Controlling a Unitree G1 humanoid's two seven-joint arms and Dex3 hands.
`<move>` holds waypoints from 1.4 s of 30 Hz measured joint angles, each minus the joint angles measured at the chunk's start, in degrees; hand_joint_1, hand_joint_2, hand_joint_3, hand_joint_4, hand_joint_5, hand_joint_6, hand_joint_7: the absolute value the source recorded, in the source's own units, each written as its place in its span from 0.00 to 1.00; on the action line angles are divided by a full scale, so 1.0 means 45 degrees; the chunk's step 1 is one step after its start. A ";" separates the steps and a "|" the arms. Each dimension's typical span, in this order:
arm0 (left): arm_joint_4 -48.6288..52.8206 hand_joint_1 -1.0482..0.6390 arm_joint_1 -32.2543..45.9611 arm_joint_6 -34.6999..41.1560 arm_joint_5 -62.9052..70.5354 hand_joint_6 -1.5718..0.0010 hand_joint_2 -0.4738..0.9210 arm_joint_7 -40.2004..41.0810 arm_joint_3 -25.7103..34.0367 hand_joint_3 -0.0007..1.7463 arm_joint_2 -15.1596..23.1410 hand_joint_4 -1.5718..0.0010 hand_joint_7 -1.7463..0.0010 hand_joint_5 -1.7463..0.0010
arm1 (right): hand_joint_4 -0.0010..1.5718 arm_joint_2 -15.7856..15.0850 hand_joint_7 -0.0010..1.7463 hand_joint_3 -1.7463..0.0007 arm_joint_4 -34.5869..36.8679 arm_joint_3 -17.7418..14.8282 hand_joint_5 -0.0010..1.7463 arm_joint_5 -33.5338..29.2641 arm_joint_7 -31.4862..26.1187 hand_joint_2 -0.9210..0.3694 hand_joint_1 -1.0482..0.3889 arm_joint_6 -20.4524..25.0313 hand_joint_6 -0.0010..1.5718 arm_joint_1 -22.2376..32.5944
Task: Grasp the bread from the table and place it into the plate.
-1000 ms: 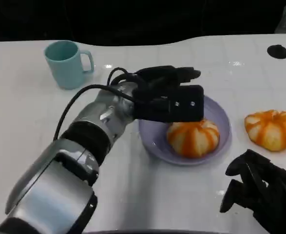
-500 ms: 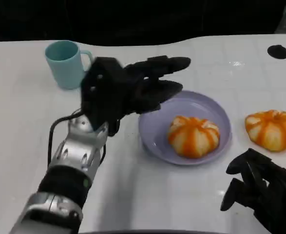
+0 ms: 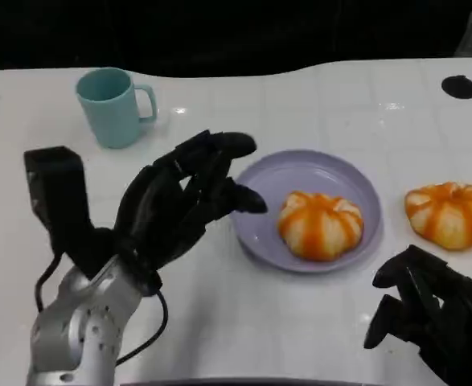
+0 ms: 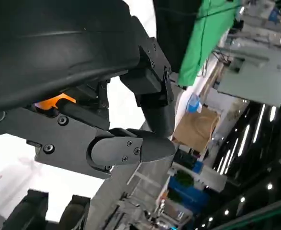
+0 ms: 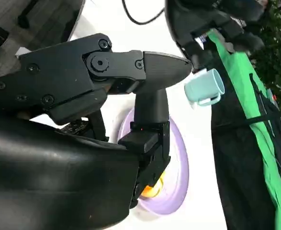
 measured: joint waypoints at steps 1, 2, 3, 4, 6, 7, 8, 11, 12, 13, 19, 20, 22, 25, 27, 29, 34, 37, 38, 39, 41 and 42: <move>-0.0540 0.27 0.0337 0.0360 -0.0333 0.66 1.00 0.0268 0.0124 0.23 -0.0105 0.57 0.15 0.00 | 0.39 -0.0003 0.92 0.77 -0.0015 -0.0007 1.00 -0.0008 -0.0001 0.00 0.43 -0.0001 0.30 0.0017; -0.0936 0.27 0.0611 0.0676 -0.0588 0.66 1.00 0.0506 0.0194 0.23 -0.0180 0.56 0.14 0.00 | 0.39 -0.0002 0.92 0.77 -0.0018 -0.0008 1.00 -0.0011 -0.0001 0.00 0.43 -0.0002 0.30 0.0025; -0.1275 0.27 0.0863 0.0981 -0.0809 0.66 1.00 0.0750 0.0249 0.23 -0.0248 0.56 0.13 0.00 | 0.39 0.0001 0.92 0.77 -0.0020 0.0004 1.00 -0.0011 -0.0002 0.00 0.43 0.0003 0.30 0.0017; -0.1674 0.28 0.1166 0.1308 -0.1076 0.65 1.00 0.1036 0.0361 0.23 -0.0331 0.54 0.12 0.00 | 0.39 0.0011 0.92 0.77 -0.0047 0.0005 1.00 -0.0010 -0.0007 0.00 0.43 0.0009 0.30 0.0019; -0.2418 0.28 0.1768 0.1916 -0.1527 0.65 1.00 0.1639 0.0542 0.23 -0.0470 0.53 0.12 0.00 | 0.39 0.0019 0.92 0.77 -0.0099 0.0004 1.00 -0.0010 -0.0067 0.00 0.43 0.0051 0.30 0.0011; -0.2673 0.28 0.2005 0.2151 -0.1707 0.65 1.00 0.1895 0.0619 0.24 -0.0500 0.52 0.11 0.00 | 0.39 0.0020 0.92 0.77 -0.0123 0.0002 1.00 -0.0010 -0.0083 0.00 0.43 0.0074 0.30 0.0012; -0.2915 0.29 0.2191 0.2303 -0.1733 0.65 1.00 0.2079 0.0635 0.26 -0.0503 0.51 0.08 0.00 | 0.39 0.0022 0.92 0.77 -0.0134 0.0007 1.00 -0.0009 -0.0092 0.00 0.43 0.0102 0.30 0.0006; -0.3573 0.29 0.2874 0.2378 -0.1752 0.68 1.00 0.2354 0.0625 0.28 -0.0443 0.52 0.04 0.00 | 0.38 0.0034 0.92 0.76 -0.0174 0.0003 1.00 -0.0006 -0.0106 0.00 0.43 0.0123 0.30 0.0008; -0.3623 0.30 0.3040 0.2396 -0.1759 0.70 1.00 0.2407 0.0644 0.28 -0.0424 0.53 0.03 0.00 | 0.38 0.0035 0.92 0.76 -0.0175 0.0001 1.00 -0.0006 -0.0107 0.00 0.43 0.0123 0.30 0.0009; -0.3645 0.30 0.3161 0.2426 -0.1781 0.71 1.00 0.2496 0.0697 0.28 -0.0422 0.53 0.02 0.00 | 0.38 0.0036 0.92 0.76 -0.0177 0.0002 1.00 -0.0003 -0.0106 0.00 0.43 0.0124 0.30 0.0007; -0.3892 0.31 0.3802 0.2535 -0.1836 0.73 1.00 0.2814 0.0852 0.26 -0.0289 0.55 0.00 0.00 | 0.39 0.0039 0.92 0.77 -0.0216 -0.0005 1.00 0.0003 -0.0196 0.00 0.43 0.0230 0.30 0.0006; -0.3911 0.31 0.3902 0.2537 -0.1832 0.72 1.00 0.2814 0.0837 0.26 -0.0242 0.54 0.00 0.00 | 0.39 0.0039 0.92 0.77 -0.0221 -0.0013 1.00 0.0004 -0.0219 0.00 0.43 0.0271 0.30 0.0007; -0.3911 0.31 0.4045 0.2537 -0.1772 0.71 1.00 0.2814 0.0727 0.25 -0.0173 0.53 0.00 0.00 | 0.39 0.0039 0.92 0.77 -0.0231 -0.0016 1.00 0.0009 -0.0233 0.00 0.44 0.0311 0.31 0.0007; -0.3920 0.31 0.4294 0.2546 -0.1729 0.72 1.00 0.2844 0.0613 0.26 -0.0156 0.53 0.00 0.00 | 0.39 0.0039 0.91 0.77 -0.0255 -0.0021 1.00 0.0019 -0.0258 0.00 0.44 0.0344 0.31 0.0006; -0.3937 0.31 0.4444 0.2681 -0.1744 0.71 1.00 0.2940 0.0582 0.25 -0.0163 0.53 0.00 0.00 | 0.39 0.0038 0.91 0.77 -0.0255 -0.0030 1.00 0.0033 -0.0241 0.00 0.43 0.0343 0.31 0.0006; -0.3985 0.31 0.4535 0.2754 -0.1754 0.70 1.00 0.2949 0.0541 0.25 -0.0160 0.52 0.00 0.00 | 0.39 0.0038 0.91 0.77 -0.0255 -0.0039 1.00 0.0051 -0.0229 0.00 0.43 0.0345 0.31 0.0006; -0.4198 0.31 0.4859 0.2755 -0.1726 0.67 1.00 0.2947 0.0253 0.25 -0.0022 0.51 0.00 0.00 | 0.39 0.0038 0.91 0.77 -0.0268 -0.0057 1.00 0.0056 -0.0233 0.00 0.43 0.0364 0.31 0.0007; -0.4267 0.31 0.5036 0.2756 -0.1710 0.67 1.00 0.2946 0.0092 0.25 0.0089 0.51 0.00 0.00 | 0.39 0.0038 0.91 0.78 -0.0268 -0.0064 1.00 0.0057 -0.0233 0.00 0.43 0.0364 0.31 0.0007; -0.4318 0.31 0.5085 0.2755 -0.1710 0.67 1.00 0.2946 0.0063 0.24 0.0116 0.51 0.00 0.00 | 0.39 0.0038 0.91 0.78 -0.0268 -0.0064 1.00 0.0057 -0.0233 0.00 0.43 0.0364 0.31 0.0007; -0.4375 0.31 0.5129 0.2756 -0.1711 0.68 1.00 0.2946 0.0031 0.24 0.0136 0.52 0.00 0.00 | 0.39 0.0038 0.91 0.78 -0.0268 -0.0063 1.00 0.0056 -0.0233 0.00 0.43 0.0364 0.31 0.0007; -0.4431 0.31 0.5191 0.2755 -0.1711 0.67 1.00 0.2943 -0.0023 0.25 0.0167 0.52 0.00 0.00 | 0.39 0.0036 0.91 0.78 -0.0268 -0.0064 1.00 0.0054 -0.0233 0.00 0.43 0.0364 0.31 0.0007; -0.4431 0.31 0.5210 0.2754 -0.1711 0.67 1.00 0.2939 -0.0061 0.25 0.0200 0.52 0.00 0.00 | 0.39 0.0035 0.91 0.78 -0.0269 -0.0063 1.00 0.0053 -0.0232 0.00 0.43 0.0364 0.31 0.0007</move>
